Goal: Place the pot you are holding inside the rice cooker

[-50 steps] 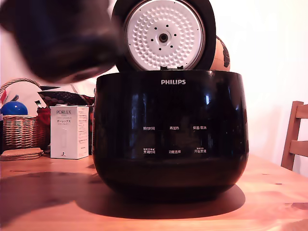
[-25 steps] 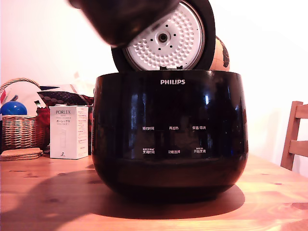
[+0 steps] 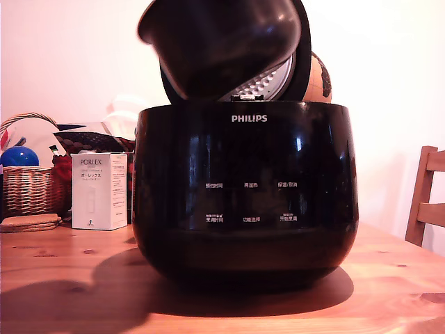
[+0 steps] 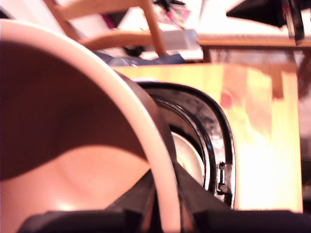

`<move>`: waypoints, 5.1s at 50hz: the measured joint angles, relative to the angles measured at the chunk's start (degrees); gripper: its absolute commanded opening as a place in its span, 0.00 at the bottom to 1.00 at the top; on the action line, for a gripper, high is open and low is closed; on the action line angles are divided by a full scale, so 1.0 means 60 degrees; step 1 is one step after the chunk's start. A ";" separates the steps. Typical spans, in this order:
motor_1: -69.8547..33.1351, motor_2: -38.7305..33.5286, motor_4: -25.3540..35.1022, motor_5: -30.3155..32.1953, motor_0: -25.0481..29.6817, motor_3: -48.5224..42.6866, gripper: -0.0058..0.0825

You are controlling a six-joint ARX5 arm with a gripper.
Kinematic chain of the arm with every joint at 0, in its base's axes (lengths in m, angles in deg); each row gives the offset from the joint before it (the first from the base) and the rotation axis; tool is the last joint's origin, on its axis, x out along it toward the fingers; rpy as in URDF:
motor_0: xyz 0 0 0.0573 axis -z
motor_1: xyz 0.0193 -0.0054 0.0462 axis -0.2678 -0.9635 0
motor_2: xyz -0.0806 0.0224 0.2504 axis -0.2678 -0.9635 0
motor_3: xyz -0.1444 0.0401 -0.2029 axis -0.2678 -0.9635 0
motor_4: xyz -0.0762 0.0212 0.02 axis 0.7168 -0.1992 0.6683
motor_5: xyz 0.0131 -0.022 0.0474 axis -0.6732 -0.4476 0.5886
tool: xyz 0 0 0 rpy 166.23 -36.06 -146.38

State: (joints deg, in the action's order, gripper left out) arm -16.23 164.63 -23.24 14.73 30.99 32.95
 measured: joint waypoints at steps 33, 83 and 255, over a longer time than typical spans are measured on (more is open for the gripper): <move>-0.2852 0.2903 -0.0404 0.0525 0.0226 -0.3672 0.04; -0.3595 0.3064 -0.0678 0.0565 0.0492 -0.3759 0.04; -0.0772 0.5581 -0.4364 -0.4073 -0.4255 -0.3865 0.04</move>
State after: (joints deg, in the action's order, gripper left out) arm -20.87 198.12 -49.43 -9.71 5.46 9.76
